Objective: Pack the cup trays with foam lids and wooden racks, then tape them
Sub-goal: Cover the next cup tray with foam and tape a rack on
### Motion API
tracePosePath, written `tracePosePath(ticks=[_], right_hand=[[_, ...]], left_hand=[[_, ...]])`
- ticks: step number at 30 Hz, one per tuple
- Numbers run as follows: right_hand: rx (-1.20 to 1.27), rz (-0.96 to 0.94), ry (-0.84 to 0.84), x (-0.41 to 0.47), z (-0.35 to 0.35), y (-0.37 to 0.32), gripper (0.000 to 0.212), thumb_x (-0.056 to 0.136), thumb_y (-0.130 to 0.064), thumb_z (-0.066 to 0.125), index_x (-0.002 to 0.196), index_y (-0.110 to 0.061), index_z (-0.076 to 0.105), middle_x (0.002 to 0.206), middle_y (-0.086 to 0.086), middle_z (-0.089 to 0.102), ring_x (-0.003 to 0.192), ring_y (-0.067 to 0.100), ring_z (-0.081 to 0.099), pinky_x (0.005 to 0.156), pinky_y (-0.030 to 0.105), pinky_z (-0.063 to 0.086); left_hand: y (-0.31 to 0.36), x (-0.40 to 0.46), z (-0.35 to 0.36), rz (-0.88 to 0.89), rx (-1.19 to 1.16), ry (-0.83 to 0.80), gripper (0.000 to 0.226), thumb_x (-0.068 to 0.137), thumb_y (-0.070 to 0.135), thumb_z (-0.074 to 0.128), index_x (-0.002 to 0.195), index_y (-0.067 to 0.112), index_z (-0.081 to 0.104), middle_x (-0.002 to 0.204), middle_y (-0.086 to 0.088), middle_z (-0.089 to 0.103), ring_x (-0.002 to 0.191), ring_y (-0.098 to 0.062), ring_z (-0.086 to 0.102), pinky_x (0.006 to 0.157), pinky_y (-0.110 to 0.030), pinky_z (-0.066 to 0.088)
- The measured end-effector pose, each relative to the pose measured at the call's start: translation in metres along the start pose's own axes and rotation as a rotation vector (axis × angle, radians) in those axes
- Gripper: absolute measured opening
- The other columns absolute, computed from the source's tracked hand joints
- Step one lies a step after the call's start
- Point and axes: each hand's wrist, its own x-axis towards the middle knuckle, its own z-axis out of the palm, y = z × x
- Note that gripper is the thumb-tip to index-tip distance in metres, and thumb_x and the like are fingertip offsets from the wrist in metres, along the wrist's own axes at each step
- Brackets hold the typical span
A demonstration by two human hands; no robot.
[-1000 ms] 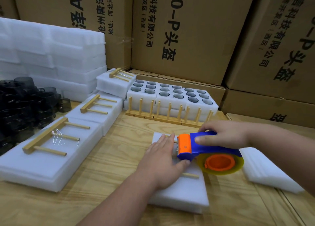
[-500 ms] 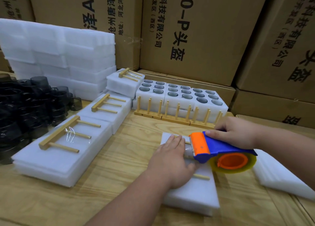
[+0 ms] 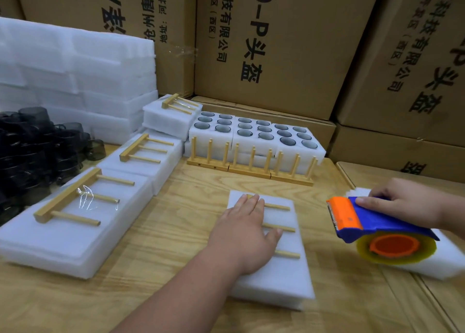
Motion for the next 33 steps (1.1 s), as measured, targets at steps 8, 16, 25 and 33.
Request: tracePosePath(ticks=[8, 16, 25, 33], right_hand=[[-0.197, 0.074, -0.124, 0.016, 0.013, -0.020, 0.072, 0.062, -0.091, 0.057, 0.072, -0.021, 0.070, 0.064, -0.006, 0.065, 0.060, 0.009, 0.059, 0.055, 0.027, 0.041], [-0.444, 0.090, -0.168, 0.048, 0.034, -0.092, 0.062, 0.066, -0.080, 0.068, 0.075, -0.020, 0.057, 0.076, -0.003, 0.061, 0.068, 0.017, 0.057, 0.060, 0.033, 0.044], [-0.522, 0.224, -0.218, 0.054, 0.042, -0.127, 0.043, 0.070, -0.060, 0.076, 0.086, -0.025, 0.058, 0.097, -0.002, 0.065, 0.081, 0.022, 0.062, 0.060, 0.031, 0.045], [-0.440, 0.233, -0.201, 0.051, 0.042, -0.119, 0.051, 0.066, -0.066, 0.077, 0.081, -0.023, 0.054, 0.093, -0.001, 0.065, 0.083, 0.022, 0.062, 0.069, 0.035, 0.050]], left_hand=[[-0.002, 0.001, 0.002, 0.000, -0.022, 0.003, 0.069, 0.105, 0.058, 0.024, 0.164, 0.026, 0.005, 0.171, 0.013, -0.004, 0.155, -0.006, -0.012, 0.127, -0.036, 0.002], [-0.002, 0.002, 0.004, 0.003, 0.010, 0.046, 0.067, 0.105, 0.052, 0.026, 0.164, 0.026, 0.007, 0.171, 0.013, -0.002, 0.156, -0.007, -0.010, 0.124, -0.033, 0.002], [-0.004, 0.004, 0.010, 0.004, 0.039, 0.073, 0.070, 0.103, 0.056, 0.027, 0.163, 0.026, 0.008, 0.171, 0.013, 0.000, 0.156, -0.007, -0.010, 0.125, -0.033, 0.002], [-0.002, 0.003, 0.009, 0.002, 0.049, 0.076, 0.070, 0.104, 0.055, 0.028, 0.163, 0.026, 0.008, 0.171, 0.013, 0.001, 0.156, -0.007, -0.009, 0.124, -0.033, 0.003]])
